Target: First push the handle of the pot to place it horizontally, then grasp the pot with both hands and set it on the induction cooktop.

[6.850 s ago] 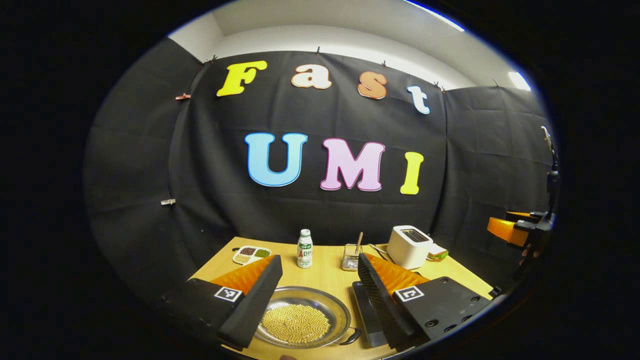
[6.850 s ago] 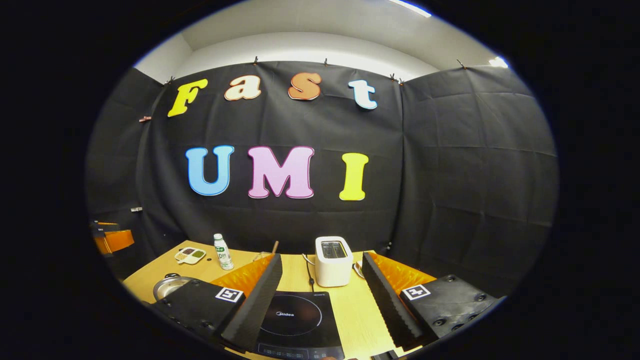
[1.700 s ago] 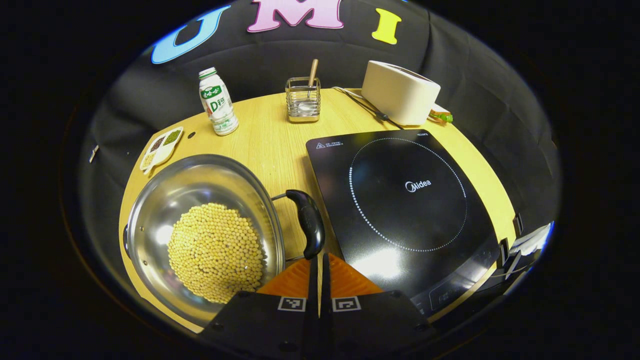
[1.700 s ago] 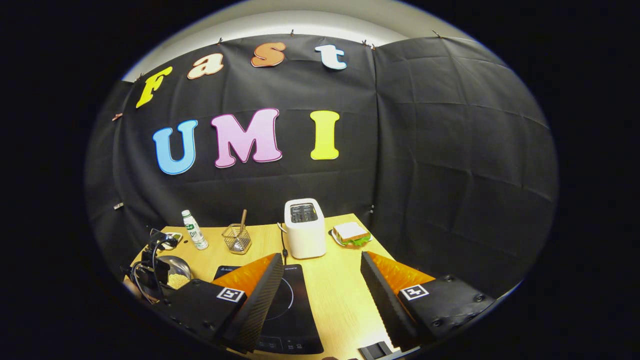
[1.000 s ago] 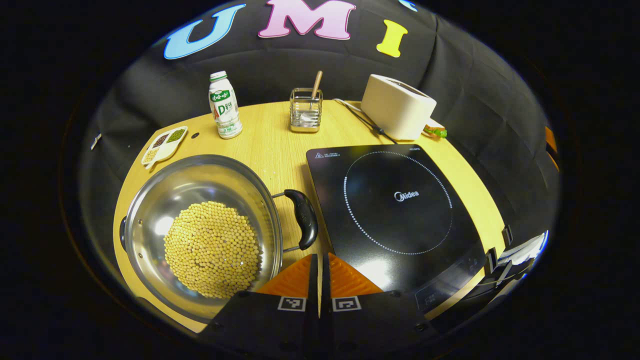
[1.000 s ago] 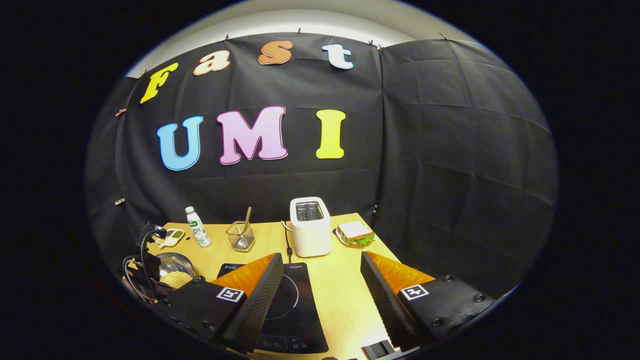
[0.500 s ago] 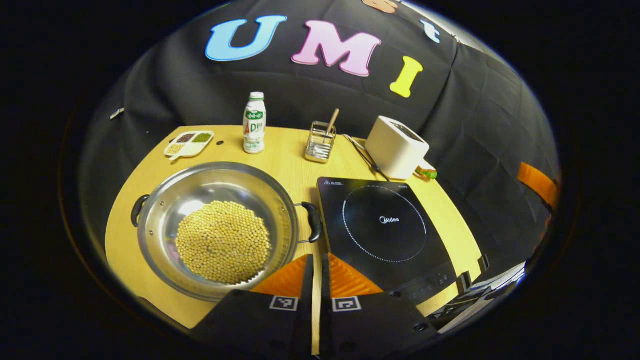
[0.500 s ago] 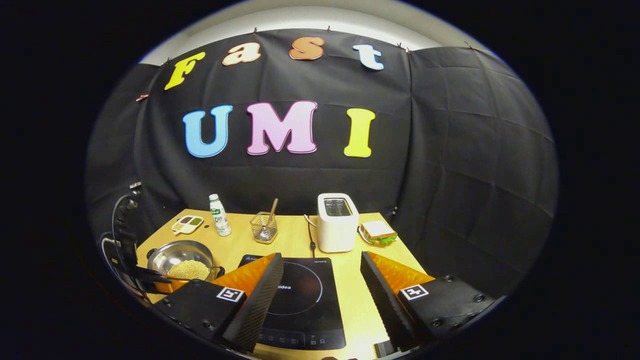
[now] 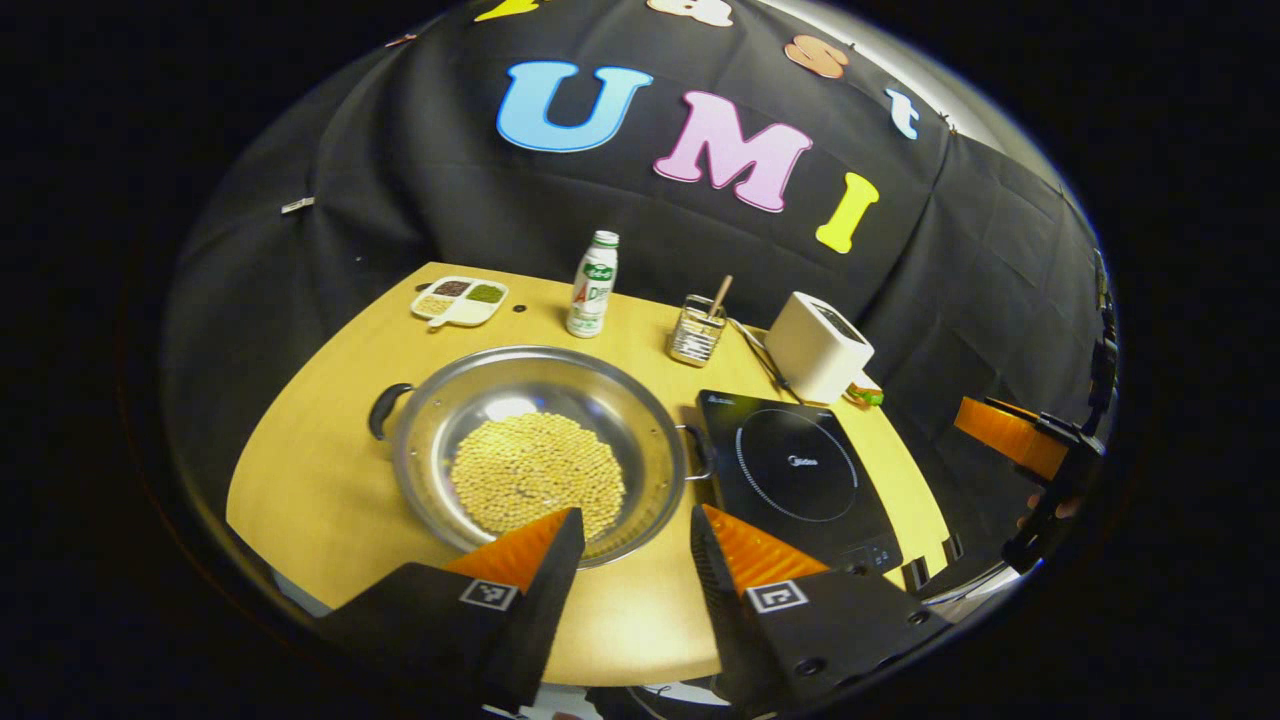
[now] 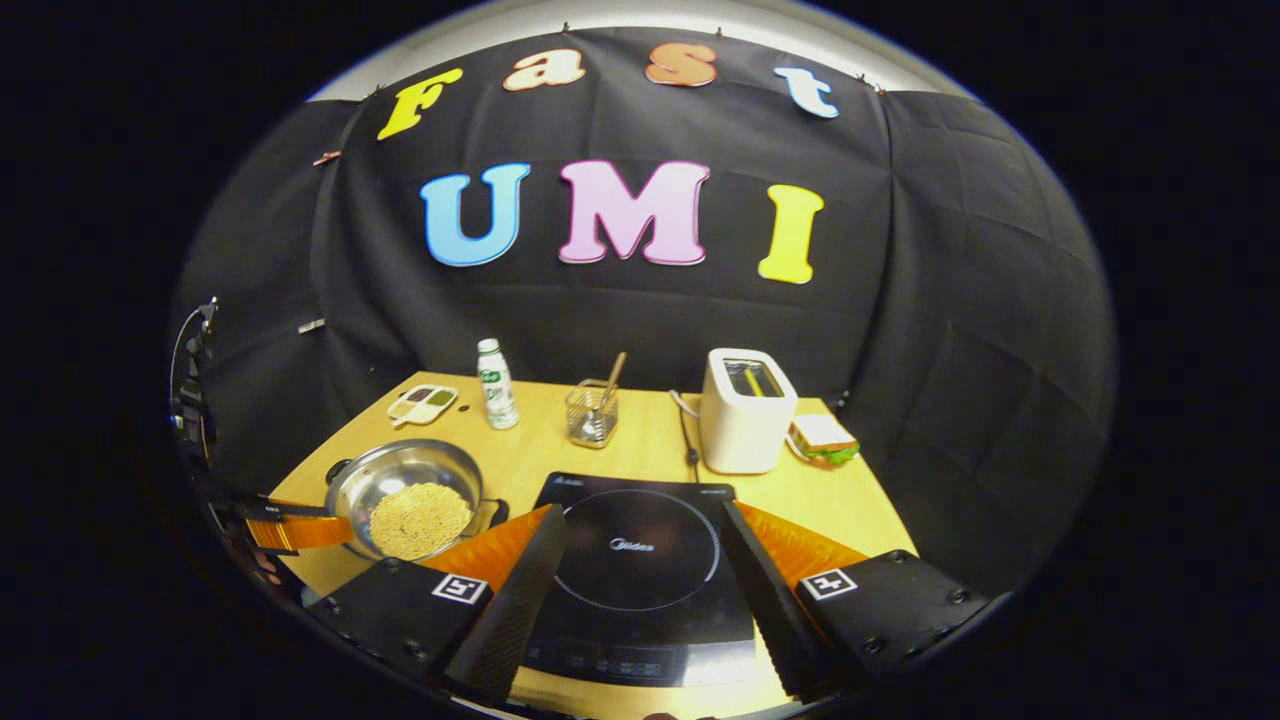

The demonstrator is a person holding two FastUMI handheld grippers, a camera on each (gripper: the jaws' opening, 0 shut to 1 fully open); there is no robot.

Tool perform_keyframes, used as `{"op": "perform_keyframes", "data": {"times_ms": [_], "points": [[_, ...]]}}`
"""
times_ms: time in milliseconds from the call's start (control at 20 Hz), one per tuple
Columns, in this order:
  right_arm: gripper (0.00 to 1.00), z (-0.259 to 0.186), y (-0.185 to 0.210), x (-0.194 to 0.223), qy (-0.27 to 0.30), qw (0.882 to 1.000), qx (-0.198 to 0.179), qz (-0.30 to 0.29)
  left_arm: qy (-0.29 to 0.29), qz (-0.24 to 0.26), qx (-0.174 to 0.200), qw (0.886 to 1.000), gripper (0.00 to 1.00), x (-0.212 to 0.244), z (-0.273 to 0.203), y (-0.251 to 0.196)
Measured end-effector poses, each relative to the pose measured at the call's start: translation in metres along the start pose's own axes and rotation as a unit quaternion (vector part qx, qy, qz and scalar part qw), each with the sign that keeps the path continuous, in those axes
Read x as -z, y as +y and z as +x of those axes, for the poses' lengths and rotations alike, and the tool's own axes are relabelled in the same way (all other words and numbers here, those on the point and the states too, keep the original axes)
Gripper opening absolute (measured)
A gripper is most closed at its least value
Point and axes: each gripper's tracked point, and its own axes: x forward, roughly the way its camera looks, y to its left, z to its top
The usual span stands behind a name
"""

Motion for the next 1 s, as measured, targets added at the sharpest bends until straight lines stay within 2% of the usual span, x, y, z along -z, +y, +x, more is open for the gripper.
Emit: {"op": "perform_keyframes", "data": {"times_ms": [100,150,450,550,700,1000], "points": [[0.98,0.004,0.022,0.006,0.013,1.0,-0.017,-0.007,-0.004,-0.01,-0.026,1.0,0.94,0.002,-0.011,0.03],[0.99,0.009,0.032,0.007,0.02,0.999,-0.025,-0.006,-0.005,-0.014,-0.04,0.999,0.96,0.002,-0.013,0.045],[0.99,0.047,0.111,0.008,0.069,0.993,-0.087,0.05,-0.019,-0.036,-0.083,0.996,0.96,-0.022,-0.022,0.127],[0.99,0.063,0.123,0.003,0.06,0.994,-0.084,0.032,-0.019,-0.034,-0.092,0.995,0.96,-0.031,-0.017,0.148],[0.99,0.088,0.137,0.024,0.087,0.993,-0.077,0.01,-0.022,-0.014,-0.11,0.994,0.96,-0.046,0.001,0.181],[1.0,0.134,0.175,0.078,0.157,0.984,-0.083,0.02,-0.019,-0.013,-0.085,0.996,0.95,-0.063,0.06,0.207]]}}
